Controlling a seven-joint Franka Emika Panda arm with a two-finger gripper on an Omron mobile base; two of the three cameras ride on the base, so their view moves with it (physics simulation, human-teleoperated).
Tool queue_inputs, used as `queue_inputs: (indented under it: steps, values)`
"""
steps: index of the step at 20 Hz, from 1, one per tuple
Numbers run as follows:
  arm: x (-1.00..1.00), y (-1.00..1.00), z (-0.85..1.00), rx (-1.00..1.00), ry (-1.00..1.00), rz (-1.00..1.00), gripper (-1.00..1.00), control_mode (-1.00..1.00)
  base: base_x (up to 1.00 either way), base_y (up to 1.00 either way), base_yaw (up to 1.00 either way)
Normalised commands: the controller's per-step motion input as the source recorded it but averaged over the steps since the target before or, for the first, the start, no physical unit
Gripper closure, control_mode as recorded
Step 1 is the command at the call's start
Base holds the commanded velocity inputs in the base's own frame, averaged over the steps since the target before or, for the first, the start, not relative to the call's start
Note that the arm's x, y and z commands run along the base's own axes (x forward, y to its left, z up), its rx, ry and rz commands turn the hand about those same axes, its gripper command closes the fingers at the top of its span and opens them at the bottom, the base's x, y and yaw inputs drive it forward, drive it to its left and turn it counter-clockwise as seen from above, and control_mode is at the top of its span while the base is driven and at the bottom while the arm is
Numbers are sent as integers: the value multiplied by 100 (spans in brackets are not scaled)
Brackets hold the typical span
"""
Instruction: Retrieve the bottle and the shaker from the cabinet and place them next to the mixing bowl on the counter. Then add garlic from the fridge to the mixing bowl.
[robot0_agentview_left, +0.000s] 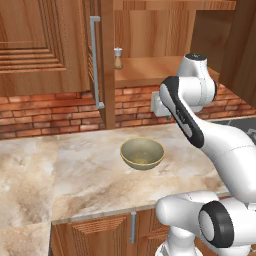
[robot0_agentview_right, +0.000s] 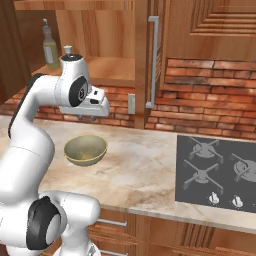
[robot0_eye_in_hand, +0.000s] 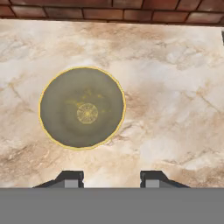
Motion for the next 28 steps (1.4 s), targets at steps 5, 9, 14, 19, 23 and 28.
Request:
queue_inputs:
  steps: [5,9,14,19,23,28]
  values:
    - [-48,-1,3,0,-1,0,-100,-100,0,0,0]
    - [-42,29,42,0,-8,0,-100,-100,0,0,0]
    - [2,69,63,0,-16,0,-100,-100,0,0,0]
    - [45,58,64,0,-3,6,-100,-100,0,0,0]
    - [82,42,46,0,0,6,-100,-100,0,0,0]
    - [93,6,8,0,0,0,-100,-100,0,0,0]
